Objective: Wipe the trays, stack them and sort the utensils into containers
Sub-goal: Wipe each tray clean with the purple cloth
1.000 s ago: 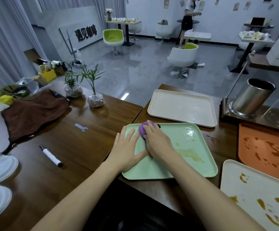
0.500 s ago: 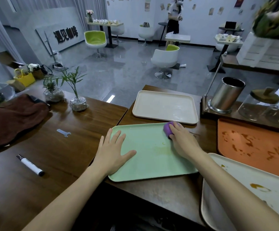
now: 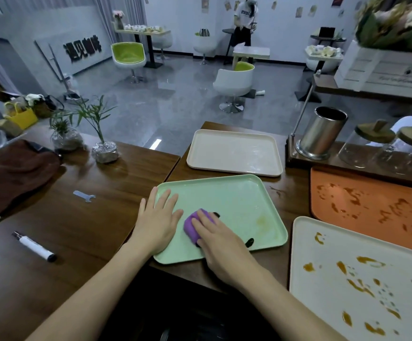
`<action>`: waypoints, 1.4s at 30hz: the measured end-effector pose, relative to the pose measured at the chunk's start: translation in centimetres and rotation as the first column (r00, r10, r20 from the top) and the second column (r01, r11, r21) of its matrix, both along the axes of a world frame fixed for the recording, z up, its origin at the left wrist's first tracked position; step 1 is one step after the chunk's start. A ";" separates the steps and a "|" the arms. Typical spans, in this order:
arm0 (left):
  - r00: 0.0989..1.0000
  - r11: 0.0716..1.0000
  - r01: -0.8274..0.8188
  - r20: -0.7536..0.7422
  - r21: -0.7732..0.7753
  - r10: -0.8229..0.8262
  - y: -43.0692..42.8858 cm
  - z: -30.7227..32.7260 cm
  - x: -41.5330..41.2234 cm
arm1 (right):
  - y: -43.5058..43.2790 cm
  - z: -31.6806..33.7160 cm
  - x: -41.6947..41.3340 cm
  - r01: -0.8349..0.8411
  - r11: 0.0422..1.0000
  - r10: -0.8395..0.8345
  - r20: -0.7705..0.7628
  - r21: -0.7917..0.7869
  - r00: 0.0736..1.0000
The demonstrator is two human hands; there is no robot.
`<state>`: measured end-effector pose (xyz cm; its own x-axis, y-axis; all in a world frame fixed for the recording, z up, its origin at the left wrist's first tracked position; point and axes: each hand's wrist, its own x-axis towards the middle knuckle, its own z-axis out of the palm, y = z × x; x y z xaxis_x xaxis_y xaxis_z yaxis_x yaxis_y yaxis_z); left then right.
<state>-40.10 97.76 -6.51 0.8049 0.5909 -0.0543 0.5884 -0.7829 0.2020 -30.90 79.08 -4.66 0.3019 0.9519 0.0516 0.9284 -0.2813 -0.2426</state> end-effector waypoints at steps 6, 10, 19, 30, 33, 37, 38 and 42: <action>1.000 0.999 0.023 -0.007 0.022 -0.023 0.0 0.2 -0.3 | -2.8 -0.3 2.3 0.061 0.993 -0.055 0.063 -0.100 0.997; 1.000 0.999 0.026 -0.009 0.023 -0.026 -0.1 0.2 -0.3 | -6.4 0.9 7.2 0.312 0.938 -0.278 0.215 -0.148 0.936; 1.000 1.000 0.014 0.020 0.028 -0.014 0.0 -0.2 -0.3 | -7.2 -0.3 6.0 0.428 0.900 -0.402 0.220 -0.083 0.889; 1.000 1.000 0.008 0.016 0.015 -0.009 -0.1 0.0 -0.2 | -0.4 -1.1 -2.7 0.166 0.986 -0.163 0.170 -0.003 0.972; 1.000 0.999 0.023 0.005 0.023 -0.023 0.0 0.1 -0.4 | -2.2 -1.0 -1.4 0.174 0.984 -0.178 0.246 0.036 0.953; 0.999 0.998 0.034 -0.017 0.047 -0.034 0.0 0.1 -0.4 | -6.3 -1.7 4.4 0.361 0.932 -0.348 0.301 0.012 0.888; 0.999 0.998 0.038 -0.018 0.042 -0.037 -0.1 0.2 -0.4 | -7.2 -1.5 5.8 0.399 0.917 -0.381 0.295 -0.002 0.876; 0.999 0.999 0.040 -0.020 0.013 -0.040 0.1 0.4 -0.4 | -6.8 -0.9 8.2 0.414 0.909 -0.383 0.304 -0.044 0.872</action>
